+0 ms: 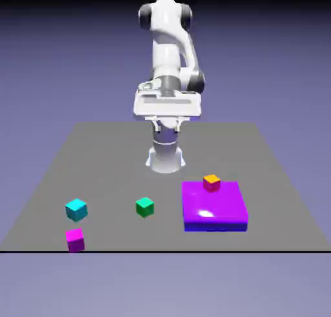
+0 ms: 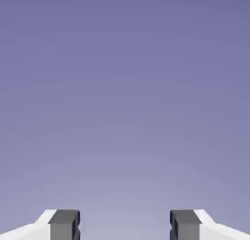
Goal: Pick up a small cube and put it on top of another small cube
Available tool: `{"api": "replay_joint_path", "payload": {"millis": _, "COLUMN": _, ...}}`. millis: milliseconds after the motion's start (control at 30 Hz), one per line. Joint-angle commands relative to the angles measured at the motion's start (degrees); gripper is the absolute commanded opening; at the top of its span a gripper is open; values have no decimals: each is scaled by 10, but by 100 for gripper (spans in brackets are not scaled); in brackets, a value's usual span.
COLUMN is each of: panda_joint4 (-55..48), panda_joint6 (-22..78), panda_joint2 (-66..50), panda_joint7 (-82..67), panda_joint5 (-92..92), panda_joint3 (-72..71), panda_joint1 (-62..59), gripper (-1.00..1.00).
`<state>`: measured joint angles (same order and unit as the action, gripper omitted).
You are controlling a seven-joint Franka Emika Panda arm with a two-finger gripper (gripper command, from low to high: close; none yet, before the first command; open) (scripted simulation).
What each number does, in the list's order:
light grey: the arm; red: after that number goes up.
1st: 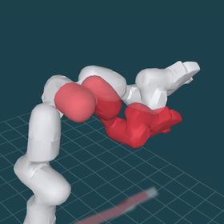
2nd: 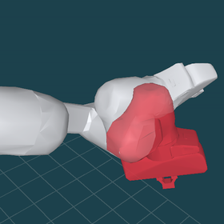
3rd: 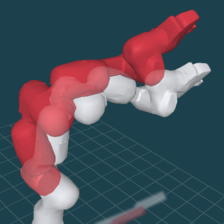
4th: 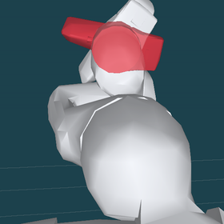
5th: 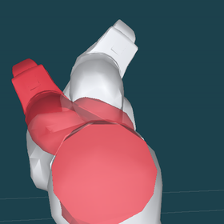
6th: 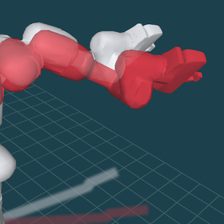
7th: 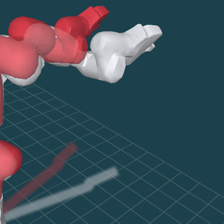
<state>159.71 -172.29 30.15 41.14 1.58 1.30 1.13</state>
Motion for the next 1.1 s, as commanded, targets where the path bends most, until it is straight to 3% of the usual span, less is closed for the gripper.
{"api": "replay_joint_path", "payload": {"millis": 0, "panda_joint4": -11, "panda_joint6": 14, "panda_joint2": -21, "panda_joint7": -11, "panda_joint5": 13, "panda_joint3": 11, "panda_joint1": 4, "gripper": 0}}
{"api": "replay_joint_path", "payload": {"millis": 1067, "panda_joint4": -333, "panda_joint6": 445, "panda_joint2": -648, "panda_joint7": -340, "panda_joint5": 409, "panda_joint3": 335, "panda_joint1": 114, "gripper": 0}}
